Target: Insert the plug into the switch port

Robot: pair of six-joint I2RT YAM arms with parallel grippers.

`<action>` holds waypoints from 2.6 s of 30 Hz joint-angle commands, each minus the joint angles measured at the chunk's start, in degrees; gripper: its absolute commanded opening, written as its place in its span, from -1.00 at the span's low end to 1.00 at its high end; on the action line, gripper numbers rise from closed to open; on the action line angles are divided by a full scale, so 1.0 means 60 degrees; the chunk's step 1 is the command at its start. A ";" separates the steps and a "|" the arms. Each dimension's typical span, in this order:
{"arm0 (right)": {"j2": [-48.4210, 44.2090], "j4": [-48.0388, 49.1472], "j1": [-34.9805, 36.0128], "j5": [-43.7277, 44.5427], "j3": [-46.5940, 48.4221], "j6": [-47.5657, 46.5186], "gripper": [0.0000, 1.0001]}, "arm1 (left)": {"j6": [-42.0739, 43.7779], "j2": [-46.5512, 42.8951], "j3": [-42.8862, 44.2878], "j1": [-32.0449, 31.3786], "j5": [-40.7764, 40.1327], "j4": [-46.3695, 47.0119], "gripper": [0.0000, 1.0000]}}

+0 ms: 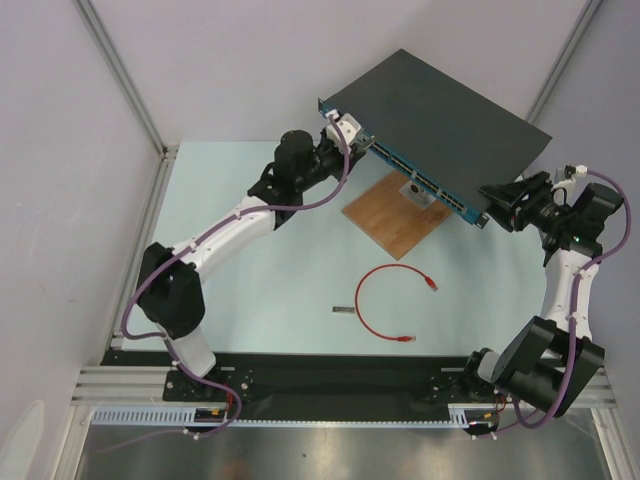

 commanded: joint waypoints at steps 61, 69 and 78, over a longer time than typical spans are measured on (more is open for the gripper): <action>0.0426 0.1544 0.0305 0.0900 0.0253 -0.0212 -1.00 | -0.0565 -0.0291 -0.0240 0.0420 0.0191 -0.0197 -0.99; 0.0368 0.1427 0.0334 0.1032 0.0180 -0.0241 -1.00 | -0.0669 -0.0336 0.0212 0.0435 0.0017 -0.1251 -1.00; 0.0338 0.1310 0.0319 0.1047 0.0311 -0.0255 -1.00 | -0.1284 0.0177 0.1237 0.0420 -0.0289 -0.1880 -0.99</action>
